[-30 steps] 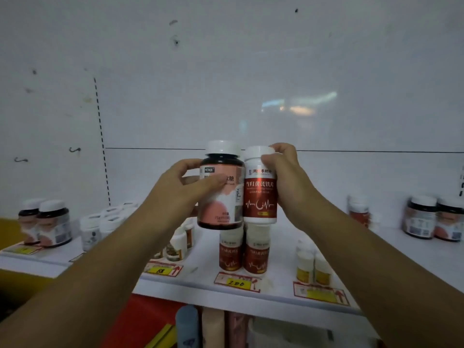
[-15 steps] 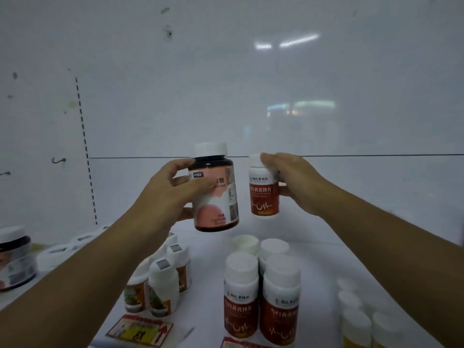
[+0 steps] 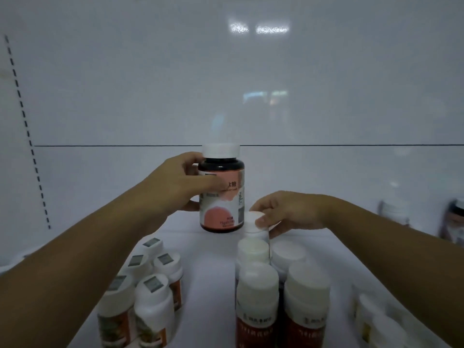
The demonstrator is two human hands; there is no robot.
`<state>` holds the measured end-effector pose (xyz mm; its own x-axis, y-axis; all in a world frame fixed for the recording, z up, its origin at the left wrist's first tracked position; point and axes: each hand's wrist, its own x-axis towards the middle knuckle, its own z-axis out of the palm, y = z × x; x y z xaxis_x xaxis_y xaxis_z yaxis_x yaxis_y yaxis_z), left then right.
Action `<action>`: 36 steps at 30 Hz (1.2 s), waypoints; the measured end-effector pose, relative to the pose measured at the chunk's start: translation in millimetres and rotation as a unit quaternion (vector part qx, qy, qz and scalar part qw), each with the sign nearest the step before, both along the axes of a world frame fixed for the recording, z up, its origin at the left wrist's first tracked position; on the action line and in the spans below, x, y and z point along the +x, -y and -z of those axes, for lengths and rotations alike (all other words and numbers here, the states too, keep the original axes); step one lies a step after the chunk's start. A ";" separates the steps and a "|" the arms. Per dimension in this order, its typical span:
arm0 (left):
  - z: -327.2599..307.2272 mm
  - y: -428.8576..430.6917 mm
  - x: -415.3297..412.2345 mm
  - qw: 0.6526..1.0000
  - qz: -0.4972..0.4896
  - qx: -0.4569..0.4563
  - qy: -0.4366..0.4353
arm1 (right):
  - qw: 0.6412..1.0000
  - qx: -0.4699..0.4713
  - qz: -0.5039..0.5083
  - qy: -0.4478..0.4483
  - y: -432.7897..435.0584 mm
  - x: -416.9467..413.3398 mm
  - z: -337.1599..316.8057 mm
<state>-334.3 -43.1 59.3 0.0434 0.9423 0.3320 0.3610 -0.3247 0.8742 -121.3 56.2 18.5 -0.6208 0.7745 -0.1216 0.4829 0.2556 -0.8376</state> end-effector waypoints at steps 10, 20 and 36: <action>5.0 -13.0 -8.1 0.999 0.038 -0.005 -0.006 | 0.997 -0.071 -0.009 0.035 3.1 1.3 10.7; 0.2 12.0 -44.6 0.998 -0.054 0.018 0.025 | 0.969 0.228 -0.033 -0.090 48.7 -74.3 -86.6; 7.8 99.2 -280.2 0.991 -0.110 0.078 0.004 | 0.931 0.347 -0.111 -0.040 121.8 -332.0 -103.6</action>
